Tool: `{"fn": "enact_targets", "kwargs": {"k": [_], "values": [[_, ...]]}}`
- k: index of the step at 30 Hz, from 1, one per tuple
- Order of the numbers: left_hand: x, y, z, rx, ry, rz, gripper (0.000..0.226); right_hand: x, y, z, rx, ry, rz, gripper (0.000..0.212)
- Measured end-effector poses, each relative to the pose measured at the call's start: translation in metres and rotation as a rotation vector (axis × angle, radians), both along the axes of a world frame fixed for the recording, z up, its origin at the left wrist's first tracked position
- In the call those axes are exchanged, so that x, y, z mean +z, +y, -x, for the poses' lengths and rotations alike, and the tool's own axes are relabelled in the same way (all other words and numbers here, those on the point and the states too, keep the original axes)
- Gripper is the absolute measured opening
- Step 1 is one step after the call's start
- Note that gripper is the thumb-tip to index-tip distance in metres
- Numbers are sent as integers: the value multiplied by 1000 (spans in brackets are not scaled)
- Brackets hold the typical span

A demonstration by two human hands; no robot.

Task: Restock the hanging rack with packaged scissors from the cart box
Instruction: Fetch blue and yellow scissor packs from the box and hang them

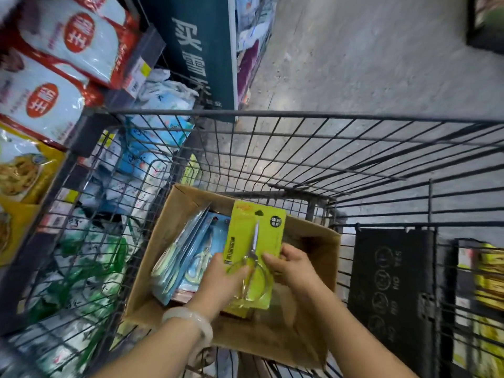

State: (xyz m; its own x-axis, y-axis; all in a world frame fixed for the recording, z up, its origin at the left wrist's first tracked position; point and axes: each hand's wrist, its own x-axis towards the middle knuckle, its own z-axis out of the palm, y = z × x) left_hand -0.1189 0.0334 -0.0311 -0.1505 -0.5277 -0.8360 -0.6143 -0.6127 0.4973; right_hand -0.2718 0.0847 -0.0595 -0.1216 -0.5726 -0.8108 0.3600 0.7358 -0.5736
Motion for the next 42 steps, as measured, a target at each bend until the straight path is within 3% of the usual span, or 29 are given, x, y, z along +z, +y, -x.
{"fn": "enact_targets", "kwargs": {"k": [2,4,6,8,10,12,17,20,24,30,35,39,42], "values": [[-6,-6,-7,148,-18,32,28,-8,-7,-10,-80,-20,-53,10],[-13,-11,-19,185,-58,71,37,-37,-5,-18,-142,68,-161,18],[-21,-13,-33,166,-96,73,50,-68,4,-30,4,286,-296,22],[-25,-15,-42,167,-131,65,52,-85,11,-47,154,314,-377,43],[-22,-17,-48,192,-130,82,29,-93,11,-60,189,298,-414,60],[-25,-18,-52,214,-128,99,20,-99,9,-64,189,325,-436,67],[-23,-19,-61,227,-131,96,54,-92,10,-56,219,418,-467,51],[-14,-17,-62,240,-85,112,56,-74,15,-43,206,458,-471,30],[16,-14,-60,296,-7,134,47,-49,19,-36,156,379,-312,17],[69,-13,-75,379,107,199,12,24,3,-27,12,170,-66,19],[101,-9,-107,635,192,240,4,87,-39,-45,114,152,179,21],[119,5,-155,848,270,218,45,137,-57,-96,235,188,344,7],[139,33,-201,964,317,301,56,167,-52,-147,358,195,438,14]]}}
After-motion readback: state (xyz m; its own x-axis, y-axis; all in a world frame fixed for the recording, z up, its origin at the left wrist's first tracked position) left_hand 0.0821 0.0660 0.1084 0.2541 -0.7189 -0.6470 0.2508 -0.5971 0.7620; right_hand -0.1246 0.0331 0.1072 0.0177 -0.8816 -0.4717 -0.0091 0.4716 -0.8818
